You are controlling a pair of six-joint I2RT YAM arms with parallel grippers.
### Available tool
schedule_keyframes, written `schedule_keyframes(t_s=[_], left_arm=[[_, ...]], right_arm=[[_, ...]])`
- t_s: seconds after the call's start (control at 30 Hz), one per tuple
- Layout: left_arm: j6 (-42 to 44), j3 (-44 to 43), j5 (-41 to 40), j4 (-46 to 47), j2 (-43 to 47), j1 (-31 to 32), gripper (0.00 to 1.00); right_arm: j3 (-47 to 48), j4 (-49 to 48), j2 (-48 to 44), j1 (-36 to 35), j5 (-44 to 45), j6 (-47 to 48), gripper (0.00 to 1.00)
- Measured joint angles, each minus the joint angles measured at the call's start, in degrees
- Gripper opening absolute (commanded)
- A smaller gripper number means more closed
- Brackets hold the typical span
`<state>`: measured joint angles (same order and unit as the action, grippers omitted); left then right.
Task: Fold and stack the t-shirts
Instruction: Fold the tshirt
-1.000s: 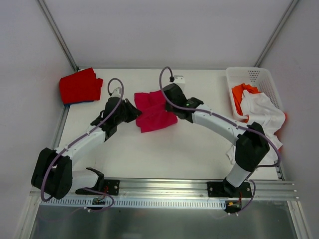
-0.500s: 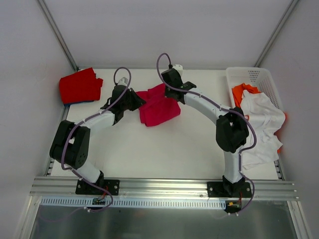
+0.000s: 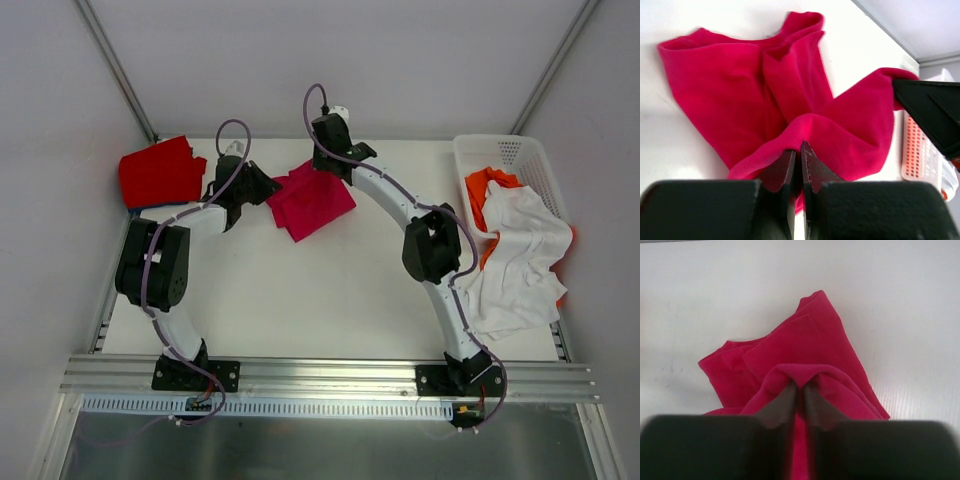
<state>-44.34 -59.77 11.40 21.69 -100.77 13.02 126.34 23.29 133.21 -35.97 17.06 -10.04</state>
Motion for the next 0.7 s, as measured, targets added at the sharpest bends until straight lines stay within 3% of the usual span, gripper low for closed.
schedule_keyframes(t_s=[0.03, 0.07, 0.4, 0.7], left_arm=[[-0.1, -0.3, 0.3, 0.6, -1.2, -0.6, 0.27], [-0.2, -0.5, 0.6, 0.9, -2.4, -1.3, 0.98], [-5.2, -1.6, -0.6, 5.3, -11.9, -7.4, 0.99], [-5.1, 3.6, -6.1, 6.2, -6.4, -9.7, 0.99]], right_arm=[[1.2, -0.2, 1.1, 0.1, -0.4, -0.2, 0.49], [2.4, -0.3, 2.3, 0.3, -0.7, 0.0, 0.99], [2.3, -5.5, 8.6, 1.6, 0.7, 0.1, 1.00], [-17.1, -17.9, -1.8, 1.1, 9.9, 4.5, 0.99]])
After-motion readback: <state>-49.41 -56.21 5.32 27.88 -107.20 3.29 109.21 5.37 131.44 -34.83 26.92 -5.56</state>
